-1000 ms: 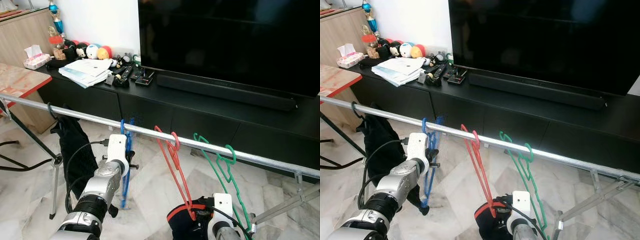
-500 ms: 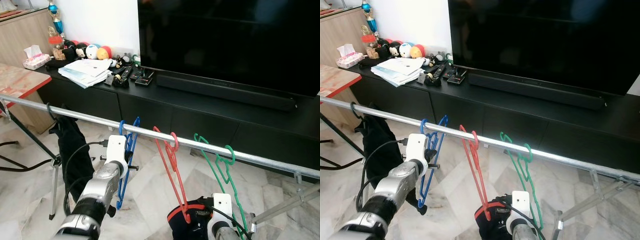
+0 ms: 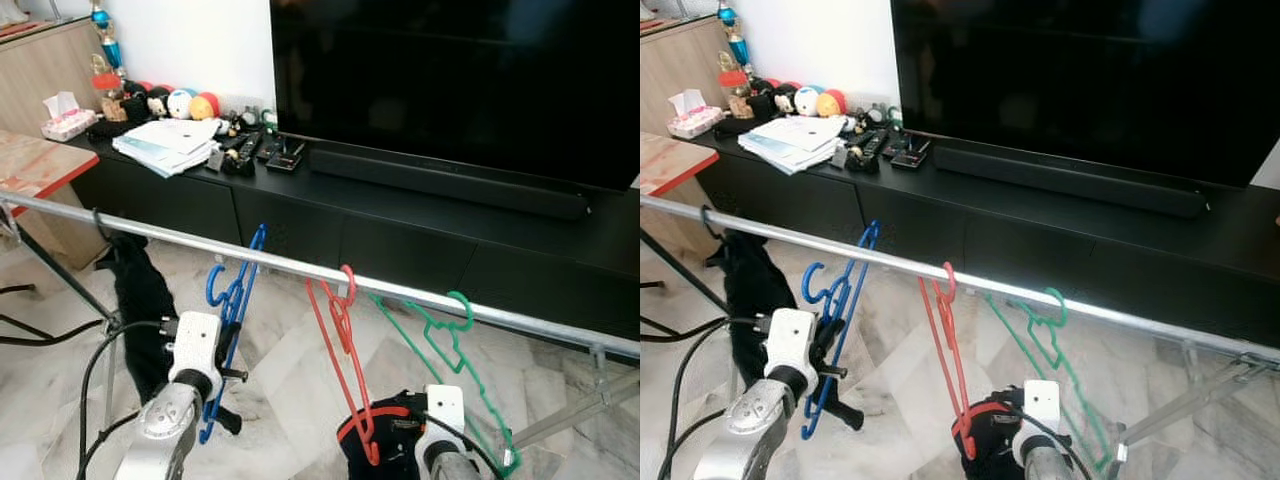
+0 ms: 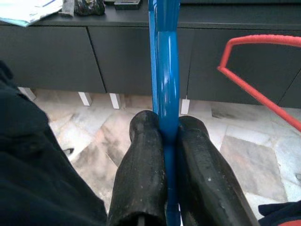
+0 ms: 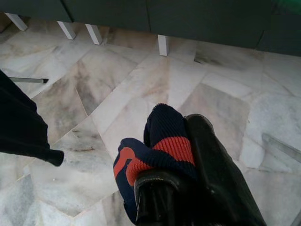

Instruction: Hang hanger

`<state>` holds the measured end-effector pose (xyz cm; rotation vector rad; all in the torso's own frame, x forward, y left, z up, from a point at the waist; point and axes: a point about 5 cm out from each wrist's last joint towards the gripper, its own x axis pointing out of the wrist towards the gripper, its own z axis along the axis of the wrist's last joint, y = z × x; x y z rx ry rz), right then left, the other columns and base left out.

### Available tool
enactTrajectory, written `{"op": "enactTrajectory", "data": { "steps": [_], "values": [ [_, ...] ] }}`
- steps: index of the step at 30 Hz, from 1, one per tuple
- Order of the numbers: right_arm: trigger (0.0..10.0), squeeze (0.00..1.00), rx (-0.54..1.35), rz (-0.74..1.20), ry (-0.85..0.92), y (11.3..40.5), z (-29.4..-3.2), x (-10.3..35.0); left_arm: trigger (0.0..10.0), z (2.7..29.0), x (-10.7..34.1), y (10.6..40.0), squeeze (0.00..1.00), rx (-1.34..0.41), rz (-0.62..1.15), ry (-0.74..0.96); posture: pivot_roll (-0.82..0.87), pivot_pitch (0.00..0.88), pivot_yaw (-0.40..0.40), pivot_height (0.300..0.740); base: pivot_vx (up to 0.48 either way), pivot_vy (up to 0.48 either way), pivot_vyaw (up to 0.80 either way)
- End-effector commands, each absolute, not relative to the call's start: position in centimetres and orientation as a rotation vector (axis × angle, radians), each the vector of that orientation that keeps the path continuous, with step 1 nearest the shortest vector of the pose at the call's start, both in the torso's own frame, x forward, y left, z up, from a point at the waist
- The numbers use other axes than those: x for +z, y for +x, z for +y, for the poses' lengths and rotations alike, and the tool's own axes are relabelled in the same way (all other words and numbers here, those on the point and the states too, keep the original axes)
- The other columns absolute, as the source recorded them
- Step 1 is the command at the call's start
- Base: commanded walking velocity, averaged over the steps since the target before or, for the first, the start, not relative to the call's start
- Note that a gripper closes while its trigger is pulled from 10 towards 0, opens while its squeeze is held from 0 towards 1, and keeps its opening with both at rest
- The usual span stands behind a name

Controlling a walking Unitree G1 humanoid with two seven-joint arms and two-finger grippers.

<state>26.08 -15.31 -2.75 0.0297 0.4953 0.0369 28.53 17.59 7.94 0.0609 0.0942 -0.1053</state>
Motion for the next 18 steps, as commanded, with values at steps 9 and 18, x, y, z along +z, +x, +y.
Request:
{"op": "enactTrajectory", "data": {
  "steps": [9, 18],
  "values": [
    [10.0, 0.0, 0.035, 0.459, 0.027, 26.4, -15.3, -2.2, 6.5, 17.7, 8.3, 27.1, 0.0, -0.118, 0.065, 0.114, 0.08, 0.035, 0.024, 0.74, 0.0, 0.0, 0.0],
    [10.0, 0.0, 0.038, 0.47, 0.024, 26.3, -15.6, -2.4, 10.0, 18.4, 5.7, 23.3, 0.0, -0.086, 0.163, 0.114, 0.1, 0.059, 0.014, 0.74, 0.0, 0.0, 0.0]
  ]
}}
